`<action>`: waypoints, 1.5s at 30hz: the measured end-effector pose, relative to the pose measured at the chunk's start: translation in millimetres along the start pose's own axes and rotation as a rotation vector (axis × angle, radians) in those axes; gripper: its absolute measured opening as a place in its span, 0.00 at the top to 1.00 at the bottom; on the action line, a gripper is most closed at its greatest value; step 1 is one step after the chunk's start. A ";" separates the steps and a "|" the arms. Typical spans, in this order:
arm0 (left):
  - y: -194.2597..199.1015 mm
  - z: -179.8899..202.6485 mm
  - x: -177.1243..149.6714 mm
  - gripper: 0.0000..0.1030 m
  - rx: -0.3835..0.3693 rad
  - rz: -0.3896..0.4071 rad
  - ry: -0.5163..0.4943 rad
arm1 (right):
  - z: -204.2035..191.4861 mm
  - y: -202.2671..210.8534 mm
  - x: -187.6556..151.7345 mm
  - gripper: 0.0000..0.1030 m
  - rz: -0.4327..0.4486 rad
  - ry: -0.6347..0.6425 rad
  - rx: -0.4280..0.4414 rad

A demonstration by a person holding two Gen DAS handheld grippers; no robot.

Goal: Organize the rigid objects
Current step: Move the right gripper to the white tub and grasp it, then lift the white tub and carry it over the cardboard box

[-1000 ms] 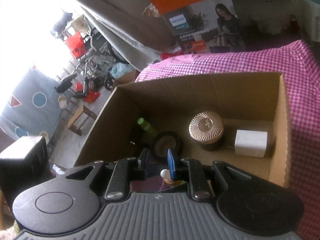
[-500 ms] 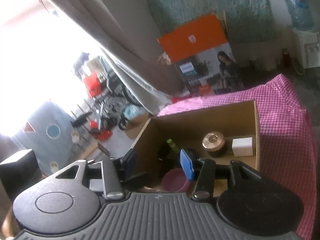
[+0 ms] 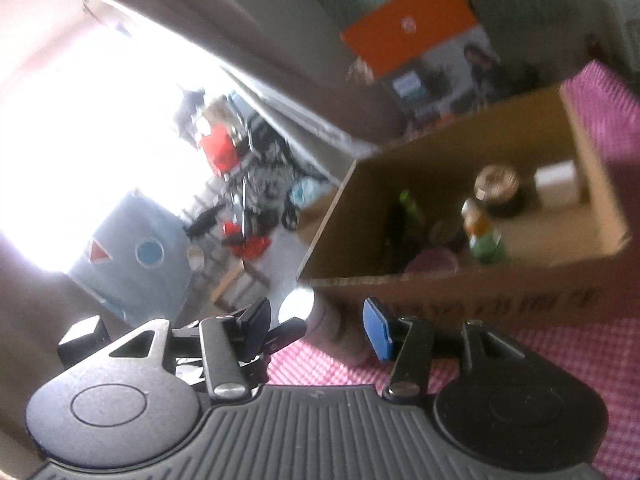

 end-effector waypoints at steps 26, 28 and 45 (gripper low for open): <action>-55.3 -19.3 -28.6 0.47 -0.052 -0.096 0.023 | -12.4 -136.8 7.0 0.53 -0.165 -0.052 -0.003; -53.5 -19.1 -29.7 0.47 -0.049 -0.096 0.027 | -13.0 -136.5 9.9 0.55 -0.161 -0.048 -0.004; -41.2 56.9 -39.1 0.49 -0.177 -0.144 -0.129 | 24.1 -70.1 -17.3 0.55 -0.082 -0.146 -0.060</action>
Point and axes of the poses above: each gripper's, at about its wrist camera, not at the fingertips, and y roughly against the way its jaws point, z to its right, x to its top, the point moved 8 cm from there along -y, roughly the way its jaws point, and after that the axes turned 13 degrees about -z, right-handed, at the moved point
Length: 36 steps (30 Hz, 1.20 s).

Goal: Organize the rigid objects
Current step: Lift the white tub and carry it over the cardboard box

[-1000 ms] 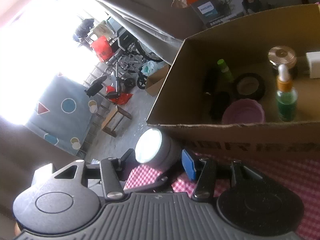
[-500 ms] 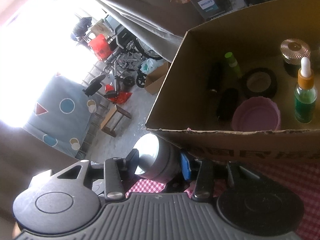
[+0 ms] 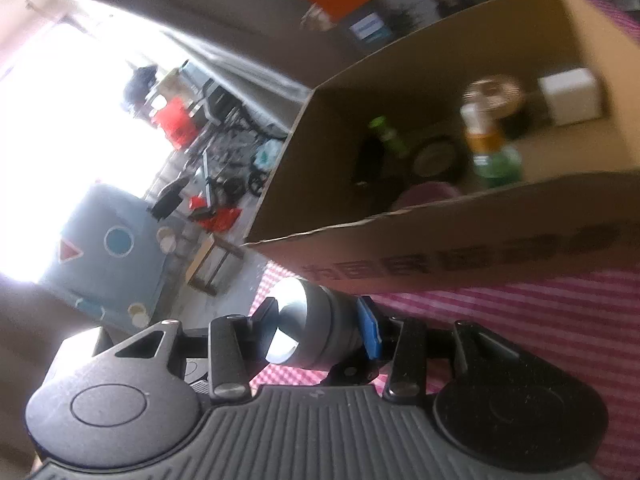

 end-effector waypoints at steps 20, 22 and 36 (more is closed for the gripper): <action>-19.1 57.3 14.7 0.49 -0.044 -0.038 -0.125 | 47.6 39.6 -13.3 0.49 0.069 -0.106 0.004; -17.7 56.7 14.7 0.49 -0.048 -0.041 -0.115 | 46.3 39.4 -13.6 0.49 0.067 -0.102 0.003; 35.9 63.8 35.2 0.49 -0.044 0.079 -0.127 | 4.6 76.9 -10.3 0.49 0.178 0.019 0.005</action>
Point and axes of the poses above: each gripper's, at about its wrist camera, not at the fingertips, and y roughly against the way its jaws point, z to its right, x to its top, the point moved 8 cm from there along -y, roughly the way its jaws point, and after that the axes turned 13 degrees about -z, right-handed, at the moved point
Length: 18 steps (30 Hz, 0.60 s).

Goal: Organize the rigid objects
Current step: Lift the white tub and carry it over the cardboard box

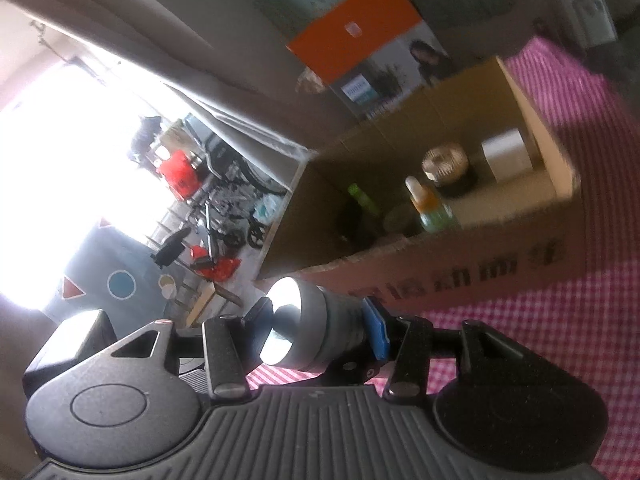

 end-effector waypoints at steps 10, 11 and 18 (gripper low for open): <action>26.2 12.5 71.5 0.49 -0.047 0.115 -0.056 | -32.4 54.3 50.0 0.49 0.157 0.123 -0.041; 22.8 13.2 78.0 0.49 -0.067 0.110 -0.053 | -30.7 57.1 55.6 0.49 0.161 0.124 -0.047; -32.4 16.5 116.3 0.49 -0.165 -0.014 -0.017 | 16.7 53.2 100.1 0.49 0.115 0.039 -0.061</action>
Point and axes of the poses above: each gripper's, at about its wrist camera, not at the fingertips, and y roughly against the way its jaws point, z to its right, x to its top, the point moved 8 cm from there along -y, roughly the way its jaws point, and after that the axes turned 13 degrees about -z, right-handed, at the moved point
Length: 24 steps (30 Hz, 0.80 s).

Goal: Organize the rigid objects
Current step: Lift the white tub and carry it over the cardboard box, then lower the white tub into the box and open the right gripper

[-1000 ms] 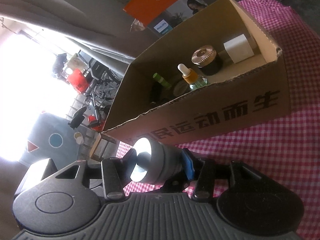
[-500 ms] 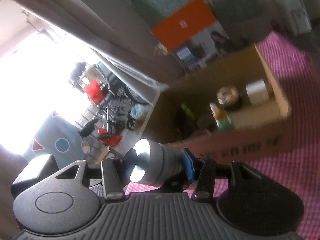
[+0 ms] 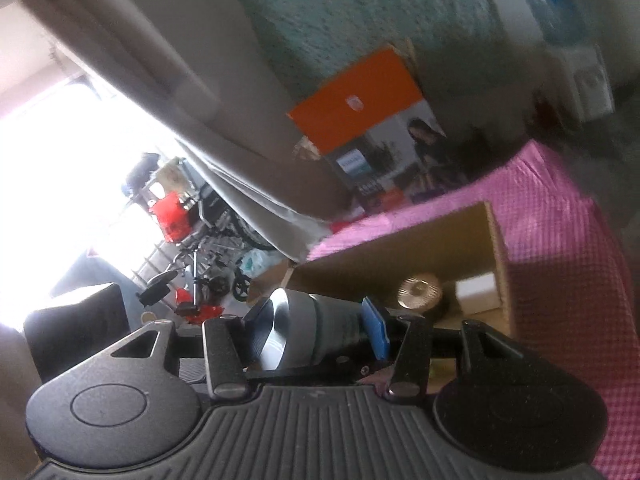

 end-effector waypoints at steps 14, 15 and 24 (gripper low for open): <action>-79.3 -17.0 -4.2 0.49 0.049 -0.224 0.028 | 82.6 -62.1 8.6 0.49 -0.139 -0.101 -0.009; -80.5 -16.4 -4.1 0.49 0.055 -0.228 0.027 | 84.3 -63.8 9.1 0.49 -0.141 -0.098 -0.011; -95.2 -15.5 -2.2 0.45 0.101 -0.261 0.010 | 96.7 -69.8 11.6 0.48 -0.150 -0.108 -0.009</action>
Point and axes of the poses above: each gripper's, at about its wrist camera, not at the fingertips, and y roughly against the way its jaws point, z to its right, x to its top, the point moved 8 cm from there along -y, roughly the way its jaws point, and after that the axes turned 13 degrees about -z, right-handed, at the moved point
